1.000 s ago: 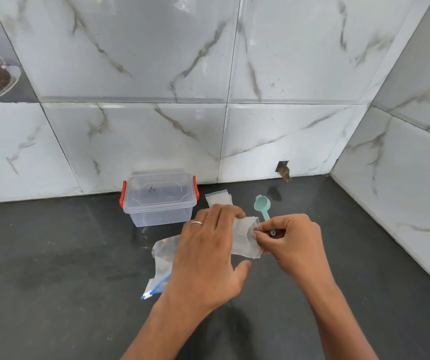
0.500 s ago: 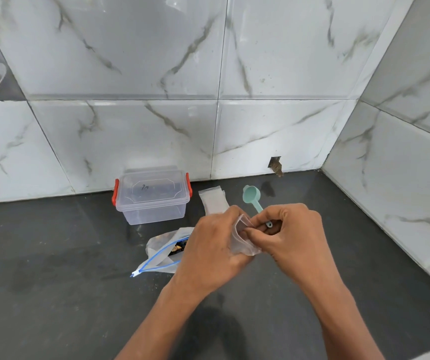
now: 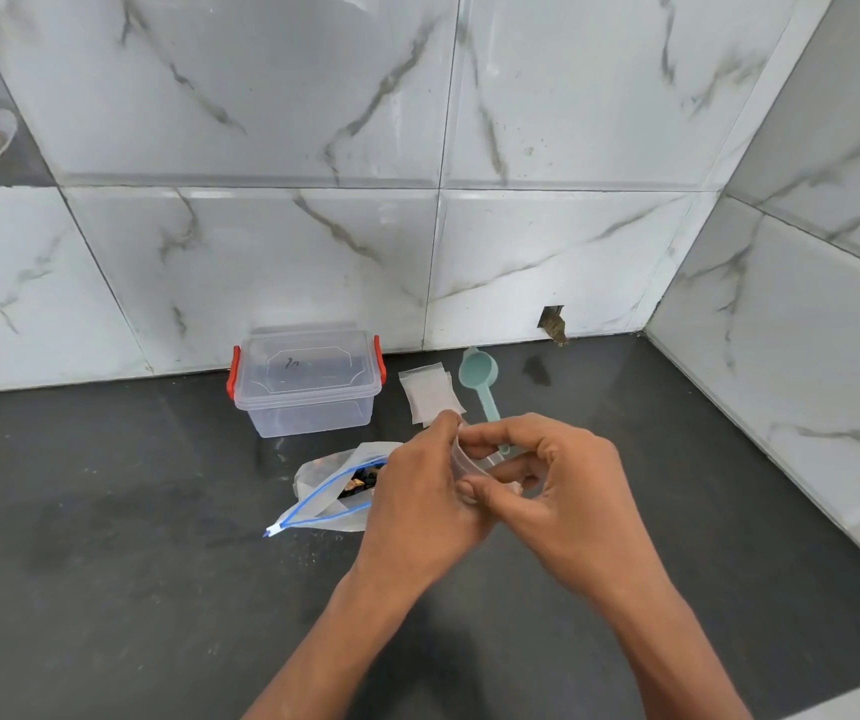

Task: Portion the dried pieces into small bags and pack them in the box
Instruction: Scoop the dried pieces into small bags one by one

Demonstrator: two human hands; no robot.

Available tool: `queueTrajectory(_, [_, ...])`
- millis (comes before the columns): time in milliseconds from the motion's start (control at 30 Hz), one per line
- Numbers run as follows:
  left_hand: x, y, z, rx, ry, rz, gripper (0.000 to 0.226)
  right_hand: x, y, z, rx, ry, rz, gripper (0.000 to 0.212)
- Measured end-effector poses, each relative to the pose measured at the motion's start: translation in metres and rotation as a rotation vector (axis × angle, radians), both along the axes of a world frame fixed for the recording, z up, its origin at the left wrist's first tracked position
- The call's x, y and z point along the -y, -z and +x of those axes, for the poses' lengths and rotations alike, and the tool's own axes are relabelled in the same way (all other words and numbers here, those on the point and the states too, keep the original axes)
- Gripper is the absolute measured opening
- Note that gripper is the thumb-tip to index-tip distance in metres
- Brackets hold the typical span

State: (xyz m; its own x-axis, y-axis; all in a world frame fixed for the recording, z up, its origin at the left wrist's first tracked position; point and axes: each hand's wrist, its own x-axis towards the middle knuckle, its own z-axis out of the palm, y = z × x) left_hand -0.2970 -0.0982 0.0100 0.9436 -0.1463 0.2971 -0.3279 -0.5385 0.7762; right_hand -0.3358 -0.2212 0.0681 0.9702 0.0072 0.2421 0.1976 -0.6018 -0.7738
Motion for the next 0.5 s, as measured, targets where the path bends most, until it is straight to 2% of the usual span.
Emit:
queueTrajectory(300, [-0.006,0.0049,0.0004,0.011,-0.013,0.034,0.022,-0.0053,0.0026,0.0017,-0.092,-0.112,0.199,0.036])
queueTrajectory(400, [-0.0058,0.0083,-0.0017,0.014,0.023,-0.066,0.025,-0.0052,0.0063,0.0023,-0.035,-0.086,0.095,0.033])
queueTrajectory(500, [-0.0046,0.0091,-0.0041,-0.004,0.04,-0.12,0.029,-0.006,0.0095,0.0025,0.031,-0.129,-0.064,0.041])
